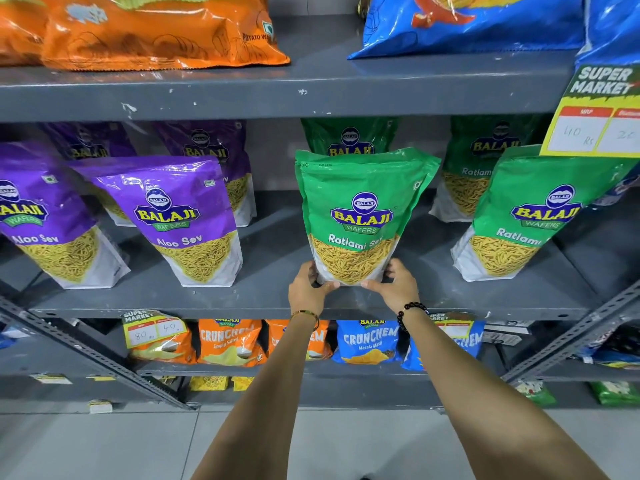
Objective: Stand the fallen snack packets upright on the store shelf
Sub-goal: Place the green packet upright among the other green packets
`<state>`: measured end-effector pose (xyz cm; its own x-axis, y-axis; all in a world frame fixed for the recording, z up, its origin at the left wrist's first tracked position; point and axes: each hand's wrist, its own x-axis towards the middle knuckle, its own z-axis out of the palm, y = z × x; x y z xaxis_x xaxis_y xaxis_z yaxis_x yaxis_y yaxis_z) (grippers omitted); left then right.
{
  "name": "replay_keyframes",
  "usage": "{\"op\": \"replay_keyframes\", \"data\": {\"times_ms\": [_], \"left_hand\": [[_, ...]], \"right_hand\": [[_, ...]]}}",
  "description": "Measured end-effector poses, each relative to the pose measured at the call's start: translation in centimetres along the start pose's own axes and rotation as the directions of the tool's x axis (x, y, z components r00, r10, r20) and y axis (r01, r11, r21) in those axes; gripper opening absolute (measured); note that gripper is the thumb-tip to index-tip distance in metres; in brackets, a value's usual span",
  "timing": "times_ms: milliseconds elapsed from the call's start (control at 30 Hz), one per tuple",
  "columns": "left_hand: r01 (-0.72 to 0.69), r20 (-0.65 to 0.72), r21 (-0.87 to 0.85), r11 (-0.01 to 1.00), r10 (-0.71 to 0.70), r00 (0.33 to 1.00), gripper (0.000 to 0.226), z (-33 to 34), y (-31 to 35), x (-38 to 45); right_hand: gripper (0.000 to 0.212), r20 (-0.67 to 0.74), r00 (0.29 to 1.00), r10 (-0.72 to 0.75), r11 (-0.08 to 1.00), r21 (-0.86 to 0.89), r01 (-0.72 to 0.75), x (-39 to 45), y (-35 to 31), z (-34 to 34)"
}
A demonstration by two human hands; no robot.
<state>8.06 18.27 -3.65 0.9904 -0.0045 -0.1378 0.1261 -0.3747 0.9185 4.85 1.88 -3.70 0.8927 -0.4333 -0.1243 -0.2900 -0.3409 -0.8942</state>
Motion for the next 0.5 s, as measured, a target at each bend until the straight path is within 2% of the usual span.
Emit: {"op": "replay_keyframes", "data": {"times_ms": [200,333,433,500], "left_hand": [[0.012,0.022,0.015,1.0,-0.012,1.0,0.06,-0.2,-0.2,0.2],[0.002,0.046,0.032,0.999,-0.003,0.999,0.067,-0.3,-0.4,0.0],[0.042,-0.047,0.013,0.999,-0.041,0.998,0.074,0.2,-1.0,-1.7],[0.012,-0.113,-0.016,1.0,-0.014,0.993,0.067,1.3,-1.4,-3.8]], "right_hand": [[0.052,0.009,1.0,-0.007,1.0,0.016,0.007,-0.1,-0.1,-0.2],[0.057,0.021,1.0,-0.017,0.999,0.034,0.016,-0.4,-0.1,-0.4],[0.065,-0.062,0.998,-0.01,0.996,0.085,0.015,-1.3,0.7,-0.9],[0.063,-0.161,0.987,0.03,0.996,0.09,-0.016,-2.1,1.8,-1.7]]}}
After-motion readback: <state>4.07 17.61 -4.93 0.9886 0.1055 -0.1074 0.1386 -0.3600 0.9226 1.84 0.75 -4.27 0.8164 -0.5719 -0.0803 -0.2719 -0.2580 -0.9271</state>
